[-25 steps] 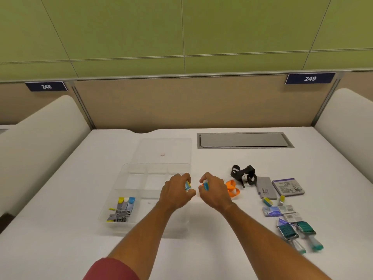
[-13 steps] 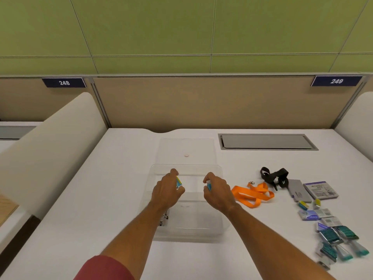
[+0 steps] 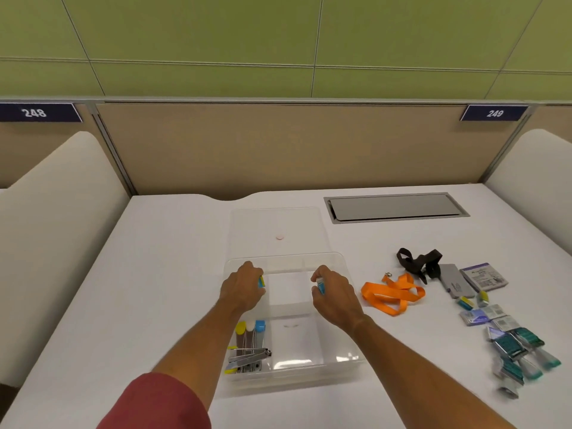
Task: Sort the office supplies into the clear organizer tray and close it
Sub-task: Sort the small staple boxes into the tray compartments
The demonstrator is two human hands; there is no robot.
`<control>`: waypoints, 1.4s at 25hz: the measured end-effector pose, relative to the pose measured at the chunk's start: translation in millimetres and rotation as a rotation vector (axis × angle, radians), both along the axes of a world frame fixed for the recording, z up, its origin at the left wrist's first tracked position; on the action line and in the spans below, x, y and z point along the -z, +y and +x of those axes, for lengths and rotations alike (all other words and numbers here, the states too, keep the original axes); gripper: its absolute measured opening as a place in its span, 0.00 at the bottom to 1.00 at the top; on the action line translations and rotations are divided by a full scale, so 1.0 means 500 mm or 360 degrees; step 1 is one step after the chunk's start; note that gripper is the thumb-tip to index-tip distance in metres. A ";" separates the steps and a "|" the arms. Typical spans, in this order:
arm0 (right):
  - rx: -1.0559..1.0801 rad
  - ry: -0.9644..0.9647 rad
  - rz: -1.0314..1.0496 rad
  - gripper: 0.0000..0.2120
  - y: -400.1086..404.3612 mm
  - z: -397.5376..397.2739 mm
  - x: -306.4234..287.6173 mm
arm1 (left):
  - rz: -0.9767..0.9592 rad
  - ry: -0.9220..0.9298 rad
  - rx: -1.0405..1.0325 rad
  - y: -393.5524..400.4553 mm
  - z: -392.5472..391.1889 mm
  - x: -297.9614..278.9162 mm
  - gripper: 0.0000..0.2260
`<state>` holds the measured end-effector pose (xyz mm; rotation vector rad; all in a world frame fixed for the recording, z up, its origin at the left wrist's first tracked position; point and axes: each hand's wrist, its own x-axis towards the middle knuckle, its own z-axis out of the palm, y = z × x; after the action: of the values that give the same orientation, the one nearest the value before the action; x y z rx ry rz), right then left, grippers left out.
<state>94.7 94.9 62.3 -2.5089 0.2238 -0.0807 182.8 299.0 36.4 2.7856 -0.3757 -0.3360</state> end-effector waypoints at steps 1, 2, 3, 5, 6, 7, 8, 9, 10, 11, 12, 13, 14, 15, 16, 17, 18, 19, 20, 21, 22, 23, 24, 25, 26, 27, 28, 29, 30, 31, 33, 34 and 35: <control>0.0012 0.0007 -0.0003 0.09 0.000 0.004 0.002 | 0.0016 0.0018 0.0021 -0.003 0.005 0.007 0.18; 0.0021 0.0016 -0.0004 0.09 -0.001 0.007 0.004 | 0.0029 0.0038 0.0036 -0.007 0.008 0.013 0.18; 0.0030 0.0024 -0.0003 0.10 -0.001 0.010 0.007 | 0.0031 0.0054 0.0045 -0.009 0.011 0.019 0.18; 0.0032 0.0040 -0.0003 0.10 0.001 0.016 0.011 | 0.0016 0.0070 0.0040 -0.009 0.017 0.026 0.20; 0.0029 0.0048 -0.0002 0.10 0.002 0.019 0.012 | 0.0008 0.0072 0.0030 -0.007 0.019 0.026 0.20; 0.0027 0.0055 0.0002 0.10 0.005 0.022 0.013 | 0.0001 0.0078 0.0016 -0.005 0.021 0.025 0.20; 0.0025 0.0063 0.0005 0.10 0.008 0.025 0.014 | -0.0002 0.0086 0.0001 -0.002 0.023 0.022 0.19; 0.0022 0.0070 0.0003 0.11 0.013 0.028 0.014 | 0.0004 0.0086 -0.0009 0.001 0.025 0.019 0.19; 0.0016 0.0079 0.0000 0.11 0.020 0.032 0.014 | 0.0020 0.0076 -0.0007 0.004 0.026 0.016 0.19; 0.0009 0.0087 -0.0001 0.12 0.026 0.036 0.014 | 0.0034 0.0063 0.0003 0.007 0.026 0.013 0.19; -0.0004 0.0094 0.0000 0.13 0.034 0.040 0.013 | 0.0034 0.0054 0.0010 0.009 0.026 0.010 0.19; -0.0019 0.0099 0.0003 0.13 0.044 0.045 0.012 | 0.0020 0.0053 0.0011 0.012 0.027 0.007 0.19; -0.0035 0.0105 0.0009 0.14 0.054 0.050 0.010 | 0.0002 0.0047 0.0010 0.016 0.027 0.004 0.18; -0.0048 0.0112 0.0017 0.15 0.066 0.056 0.007 | -0.0015 0.0021 0.0008 0.021 0.028 0.001 0.18; -0.0053 0.0121 0.0024 0.16 0.077 0.063 0.005 | -0.0031 -0.0026 0.0010 0.025 0.028 -0.002 0.17; -0.0054 0.0137 0.0033 0.16 0.088 0.070 0.003 | -0.0059 -0.0081 0.0008 0.030 0.027 -0.005 0.15; -0.0054 0.0155 0.0049 0.17 0.099 0.076 0.001 | -0.0101 -0.0139 0.0001 0.034 0.025 -0.009 0.15; -0.0059 0.0168 0.0072 0.16 0.110 0.083 -0.002 | -0.0145 -0.0199 -0.0011 0.037 0.024 -0.012 0.15; -0.0079 0.0171 0.0094 0.16 0.121 0.092 -0.003 | -0.0177 -0.0267 -0.0023 0.043 0.023 -0.015 0.15; -0.0114 0.0166 0.0104 0.14 0.131 0.101 -0.004 | -0.0183 -0.0344 -0.0025 0.048 0.024 -0.017 0.16; -0.0160 0.0159 0.0098 0.13 0.142 0.109 -0.005 | -0.0163 -0.0419 -0.0019 0.055 0.026 -0.019 0.16; -0.0209 0.0159 0.0080 0.12 0.155 0.117 -0.006 | -0.0130 -0.0475 -0.0018 0.063 0.029 -0.019 0.16; -0.0252 0.0168 0.0064 0.12 0.167 0.125 -0.006 | -0.0101 -0.0504 -0.0035 0.071 0.031 -0.018 0.17; -0.0288 0.0186 0.0058 0.13 0.180 0.132 -0.005 | -0.0077 -0.0509 -0.0062 0.081 0.032 -0.016 0.17; -0.0315 0.0212 0.0056 0.14 0.192 0.138 -0.002 | -0.0052 -0.0501 -0.0084 0.090 0.034 -0.013 0.17; -0.0338 0.0243 0.0048 0.15 0.202 0.142 0.002 | -0.0025 -0.0483 -0.0099 0.097 0.034 -0.009 0.17; -0.0360 0.0278 0.0029 0.15 0.210 0.144 0.007 | -0.0002 -0.0464 -0.0109 0.105 0.032 -0.004 0.17; -0.0379 0.0310 0.0004 0.15 0.217 0.147 0.012 | 0.0017 -0.0449 -0.0116 0.111 0.031 0.000 0.17; -0.0394 0.0334 -0.0019 0.15 0.224 0.148 0.018 | 0.0032 -0.0440 -0.0122 0.119 0.031 0.003 0.18; -0.0392 0.0343 -0.0028 0.15 0.229 0.150 0.021 | 0.0049 -0.0435 -0.0121 0.125 0.030 0.005 0.19; -0.0352 0.0338 -0.0031 0.13 0.234 0.156 0.024 | 0.0086 -0.0417 -0.0115 0.135 0.029 0.010 0.20; -0.0328 0.0338 -0.0038 0.13 0.237 0.161 0.024 | 0.0102 -0.0399 -0.0117 0.139 0.028 0.012 0.21; -0.0308 0.0340 -0.0046 0.13 0.239 0.166 0.024 | 0.0113 -0.0378 -0.0122 0.144 0.028 0.014 0.22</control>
<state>177.9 214.5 50.1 -2.5533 0.0653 0.2650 196.8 370.8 29.3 2.9085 -0.3148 0.0007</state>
